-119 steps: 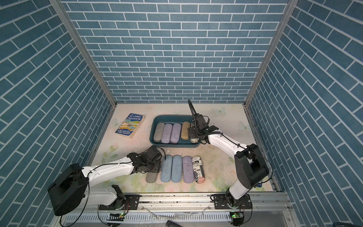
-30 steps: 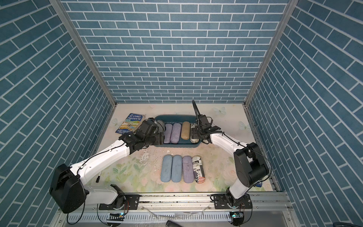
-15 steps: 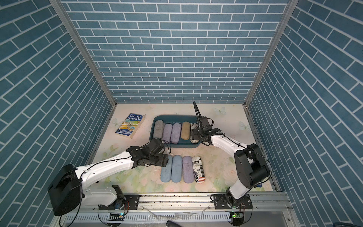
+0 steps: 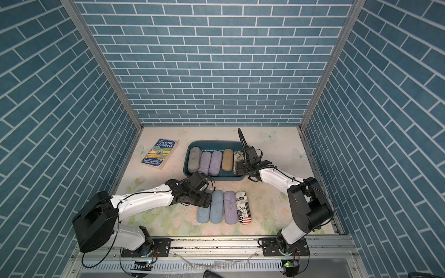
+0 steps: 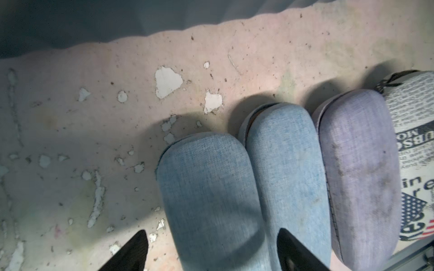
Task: Put the glasses cases into the storage boxes
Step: Pick up the glasses case at the center of the board.
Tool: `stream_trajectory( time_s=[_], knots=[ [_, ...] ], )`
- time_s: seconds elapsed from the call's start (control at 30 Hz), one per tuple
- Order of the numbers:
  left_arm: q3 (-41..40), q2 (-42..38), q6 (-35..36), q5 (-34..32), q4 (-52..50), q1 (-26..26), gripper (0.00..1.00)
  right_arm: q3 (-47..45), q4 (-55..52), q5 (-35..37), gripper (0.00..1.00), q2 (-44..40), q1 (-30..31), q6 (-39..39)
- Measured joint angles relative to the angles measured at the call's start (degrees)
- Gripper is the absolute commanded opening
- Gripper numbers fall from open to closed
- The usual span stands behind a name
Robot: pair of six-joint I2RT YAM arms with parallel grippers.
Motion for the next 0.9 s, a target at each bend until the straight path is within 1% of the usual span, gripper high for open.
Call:
stream_trajectory(
  time_s=[0.27, 0.37, 0.7, 0.73, 0.9],
  knots=[
    [0.0, 1.1, 0.1, -1.0, -0.1, -0.6, 0.83, 0.0, 0.0, -0.1, 0.71, 0.0, 0.0, 0.3],
    [0.2, 2.3, 0.1, -1.4, 0.2, -0.7, 0.80, 0.0, 0.0, -0.1, 0.71, 0.0, 0.0, 0.4],
    [0.7, 4.2, 0.3, -2.8, 0.0, -1.2, 0.81, 0.0, 0.0, -0.1, 0.71, 0.0, 0.0, 0.4],
    [0.8, 4.3, 0.3, -3.0, -0.2, -1.3, 0.80, 0.0, 0.0, -0.1, 0.72, 0.0, 0.0, 0.4],
    [1.5, 5.0, 0.5, -3.7, -0.4, -1.9, 0.71, 0.0, 0.0, -0.2, 0.71, 0.1, 0.0, 0.3]
  ],
)
